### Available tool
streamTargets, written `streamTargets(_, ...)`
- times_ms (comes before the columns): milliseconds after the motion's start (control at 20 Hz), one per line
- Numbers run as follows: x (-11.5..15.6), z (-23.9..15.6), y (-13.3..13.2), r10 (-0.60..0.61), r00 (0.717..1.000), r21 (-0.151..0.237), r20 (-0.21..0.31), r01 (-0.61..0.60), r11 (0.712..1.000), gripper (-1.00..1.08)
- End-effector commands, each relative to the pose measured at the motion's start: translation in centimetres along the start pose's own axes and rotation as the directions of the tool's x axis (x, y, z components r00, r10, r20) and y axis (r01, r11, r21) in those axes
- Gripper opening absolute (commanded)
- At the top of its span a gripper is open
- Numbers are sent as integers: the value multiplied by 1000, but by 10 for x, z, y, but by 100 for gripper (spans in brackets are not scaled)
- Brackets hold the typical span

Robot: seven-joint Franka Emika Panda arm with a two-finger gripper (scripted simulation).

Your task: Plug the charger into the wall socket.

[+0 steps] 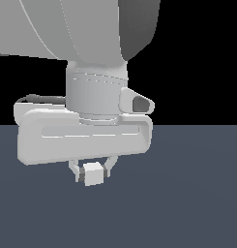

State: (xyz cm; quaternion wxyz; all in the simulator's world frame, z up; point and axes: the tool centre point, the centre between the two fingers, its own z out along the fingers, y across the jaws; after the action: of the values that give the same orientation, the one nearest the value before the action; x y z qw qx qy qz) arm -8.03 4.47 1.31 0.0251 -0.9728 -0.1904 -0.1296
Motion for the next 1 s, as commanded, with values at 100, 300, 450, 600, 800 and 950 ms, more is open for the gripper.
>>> streamTargets(100, 10, -5, 1, 9, 1000, -2, -1, -9, 1000, -100)
streamTargets(300, 28, -13, 4, 26, 1000, -6, -2, -26, 1000, -100)
streamTargets(450, 45, -21, 8, 43, 999, -10, -2, -44, 999, -100)
streamTargets(600, 66, -31, 13, 64, 998, -16, -3, -64, 998, -100)
streamTargets(800, 92, -43, 20, 90, 996, -23, -3, -90, 996, -100)
streamTargets(950, 107, -49, 25, 105, 995, -28, -3, -105, 994, -100)
